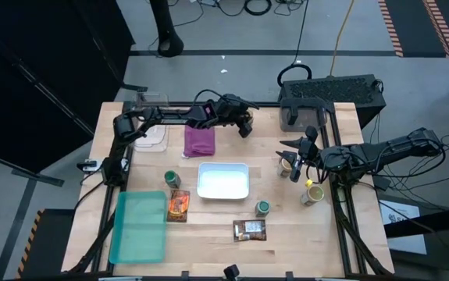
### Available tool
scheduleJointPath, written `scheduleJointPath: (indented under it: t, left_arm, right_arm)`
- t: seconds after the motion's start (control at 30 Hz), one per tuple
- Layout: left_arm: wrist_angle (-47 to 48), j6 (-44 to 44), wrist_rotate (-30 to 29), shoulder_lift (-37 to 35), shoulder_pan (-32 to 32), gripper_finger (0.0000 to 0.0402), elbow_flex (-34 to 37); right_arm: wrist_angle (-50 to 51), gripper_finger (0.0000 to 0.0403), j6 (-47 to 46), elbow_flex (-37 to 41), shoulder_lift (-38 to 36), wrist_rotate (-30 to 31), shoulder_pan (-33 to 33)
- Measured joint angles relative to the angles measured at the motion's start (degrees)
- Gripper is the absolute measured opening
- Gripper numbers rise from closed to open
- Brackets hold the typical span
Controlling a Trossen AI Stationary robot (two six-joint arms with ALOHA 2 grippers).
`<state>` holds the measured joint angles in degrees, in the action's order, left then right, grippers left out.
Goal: Sort spices by type
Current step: Put the top left brown seasoning bottle into the blue bin
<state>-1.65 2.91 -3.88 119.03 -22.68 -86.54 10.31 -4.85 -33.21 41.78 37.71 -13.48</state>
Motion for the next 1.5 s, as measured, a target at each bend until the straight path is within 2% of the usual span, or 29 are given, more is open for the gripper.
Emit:
scheduleJointPath:
  t: [0.17, 0.3, 0.4, 0.53, 0.63, 0.73, 0.93, 1.1, 1.5]
  left_arm:
    - [4.8, -3.8, 0.0, -2.9, 0.1, 0.0160, -0.2]
    - [8.0, -6.5, 0.0, -2.7, 0.1, 0.0215, 0.0]
    - [6.8, -10.8, 0.0, -2.4, 0.4, 0.0259, -0.2]
    - [5.2, -14.9, 0.1, -2.0, 1.4, 0.0293, -0.1]
    - [4.5, -22.0, 2.8, -2.1, 1.8, 0.0297, -0.2]
    - [4.7, -25.4, 2.7, -2.1, 1.8, 0.0297, -0.2]
    - [2.0, -21.4, 1.8, -2.1, -0.3, 0.0297, -0.2]
    - [2.1, -15.6, 6.0, -1.5, -2.4, 0.0297, -0.2]
    - [-0.1, -15.7, 7.0, 0.4, -2.8, 0.0297, -0.3]
  right_arm:
    - [0.5, 0.0155, 0.0, 0.0, 0.0, 0.0, 0.0]
    - [0.8, 0.0155, 0.0, 0.0, 0.0, 0.0, 0.0]
    - [0.9, 0.0155, 0.0, 0.0, 0.0, 0.0, 0.0]
    - [1.0, 0.0155, 0.0, 0.0, 0.0, 0.0, 0.0]
    - [1.3, 0.0155, 0.0, 0.0, 0.0, 0.0, 0.0]
    - [1.3, 0.0155, 0.0, 0.0, 0.0, 0.0, 0.0]
    - [1.4, 0.0155, 0.0, 0.0, 0.0, 0.0, 0.0]
    - [1.4, 0.0155, 0.0, 0.0, 0.0, 0.0, 0.0]
    - [1.3, 0.0155, 0.4, 0.0, 0.0, 0.0, 0.0]
